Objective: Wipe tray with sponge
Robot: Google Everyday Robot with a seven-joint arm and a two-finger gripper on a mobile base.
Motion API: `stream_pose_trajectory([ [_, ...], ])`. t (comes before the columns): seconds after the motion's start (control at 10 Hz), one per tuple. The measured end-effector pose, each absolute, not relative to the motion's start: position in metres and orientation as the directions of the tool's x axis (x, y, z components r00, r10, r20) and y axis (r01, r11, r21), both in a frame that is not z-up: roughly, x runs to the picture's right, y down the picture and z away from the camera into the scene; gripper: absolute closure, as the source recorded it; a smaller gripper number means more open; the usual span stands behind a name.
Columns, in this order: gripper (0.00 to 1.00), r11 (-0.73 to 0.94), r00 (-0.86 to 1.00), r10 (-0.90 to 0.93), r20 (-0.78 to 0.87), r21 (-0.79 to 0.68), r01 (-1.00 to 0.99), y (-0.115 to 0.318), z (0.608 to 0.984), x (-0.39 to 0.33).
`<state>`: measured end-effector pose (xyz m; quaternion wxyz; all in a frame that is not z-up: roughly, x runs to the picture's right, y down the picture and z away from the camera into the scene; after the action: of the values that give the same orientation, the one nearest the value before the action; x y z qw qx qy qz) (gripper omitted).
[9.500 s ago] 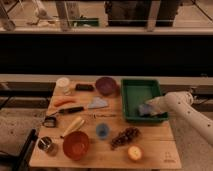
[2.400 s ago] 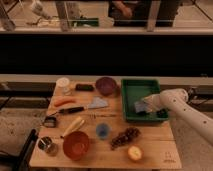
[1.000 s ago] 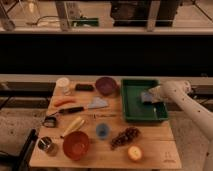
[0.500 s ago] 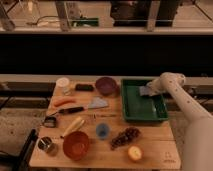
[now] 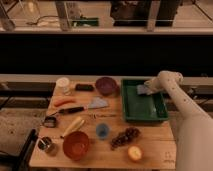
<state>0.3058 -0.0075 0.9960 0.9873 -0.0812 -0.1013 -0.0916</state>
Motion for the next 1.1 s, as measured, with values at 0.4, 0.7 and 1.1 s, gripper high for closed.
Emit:
stream_pose_trajectory([
  [0.4, 1.00, 0.953, 0.933, -0.237, 0.272, -0.120, 0.277, -0.017, 0.997, 0.249],
  [0.7, 1.00, 0.941, 0.913, -0.272, 0.303, -0.113, 0.318, -0.023, 1.001, 0.225],
  [1.1, 1.00, 0.942, 0.913, -0.266, 0.310, -0.120, 0.315, -0.004, 0.986, 0.236],
])
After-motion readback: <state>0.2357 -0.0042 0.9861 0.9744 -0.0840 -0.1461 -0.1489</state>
